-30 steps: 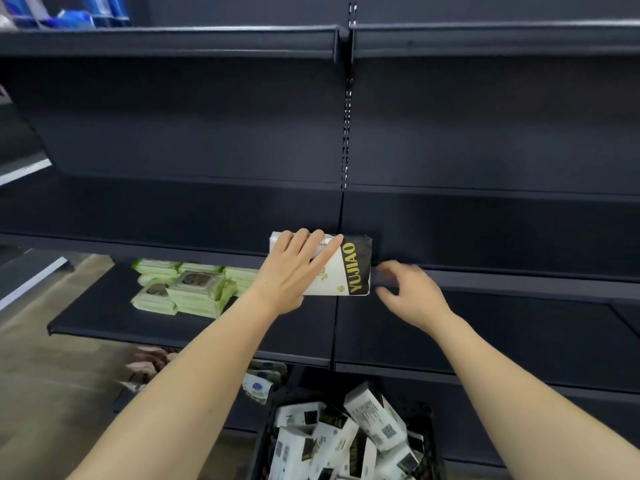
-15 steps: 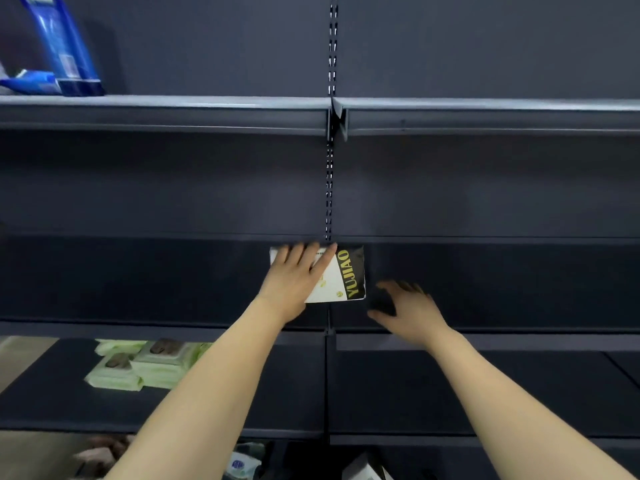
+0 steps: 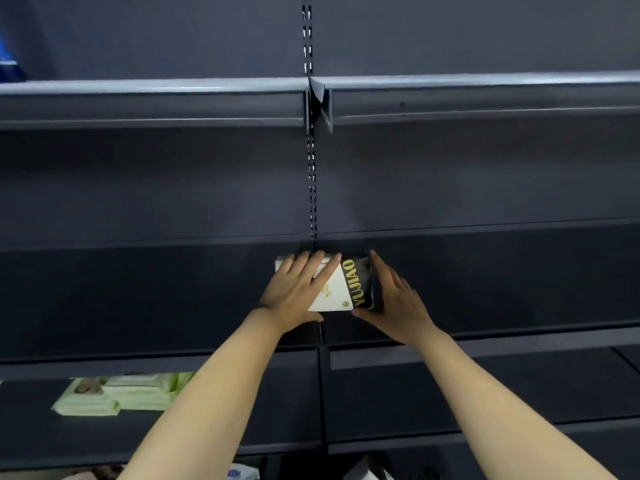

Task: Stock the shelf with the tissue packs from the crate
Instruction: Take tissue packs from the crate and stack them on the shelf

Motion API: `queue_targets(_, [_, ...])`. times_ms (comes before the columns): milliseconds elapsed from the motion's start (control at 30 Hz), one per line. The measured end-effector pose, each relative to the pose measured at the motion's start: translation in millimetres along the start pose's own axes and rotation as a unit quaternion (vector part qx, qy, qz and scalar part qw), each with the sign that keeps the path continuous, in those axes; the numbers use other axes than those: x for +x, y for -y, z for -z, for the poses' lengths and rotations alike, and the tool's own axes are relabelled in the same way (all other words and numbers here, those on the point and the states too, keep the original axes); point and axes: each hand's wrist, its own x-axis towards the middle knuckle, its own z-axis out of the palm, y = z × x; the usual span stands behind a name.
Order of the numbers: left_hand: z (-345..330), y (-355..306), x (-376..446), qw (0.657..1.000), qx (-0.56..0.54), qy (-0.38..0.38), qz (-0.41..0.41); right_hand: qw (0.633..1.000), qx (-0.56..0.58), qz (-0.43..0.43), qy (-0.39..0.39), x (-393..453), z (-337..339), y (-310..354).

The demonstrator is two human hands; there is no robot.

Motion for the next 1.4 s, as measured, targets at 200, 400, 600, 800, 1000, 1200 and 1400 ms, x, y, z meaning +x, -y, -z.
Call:
queue_targets(200, [8.4, 11.8, -2.9, 0.987, -0.158, -0.003, 0.012, 0.999, 0.035, 0.000, -0.002, 4.8, -2.5, 1.0])
queue_targets(400, [21.7, 31.2, -5.7, 0.977, -0.203, 0.020, 0.066, 0.999, 0.039, 0.019, -0.029, -1.9, -1.0, -2.1])
queue_targets(600, [30.6, 28.8, -5.6, 0.976, -0.204, 0.040, 0.061, 0.998, 0.014, 0.032, -0.049, -6.0, 0.0, -1.3])
queue_targets(800, [36.4, 12.6, 22.9, 0.927, -0.316, 0.181, 0.094, 0.999, 0.002, -0.001, -0.044, -16.9, -6.6, 0.0])
queue_targets(1000, [46.3, 0.2, 27.8, 0.925, -0.316, 0.186, 0.098, 0.998, -0.011, -0.054, 0.008, -25.4, -6.8, -2.4])
queue_targets(1200, [58.2, -9.2, 28.9, 0.951, -0.180, 0.181, 0.174, 0.994, -0.049, -0.080, 0.051, -25.5, -0.7, 5.3])
queue_targets(1400, [59.7, -27.5, 40.4, 0.935, -0.118, 0.173, 0.286, 0.992, 0.012, -0.090, 0.083, -18.4, 6.2, 16.2])
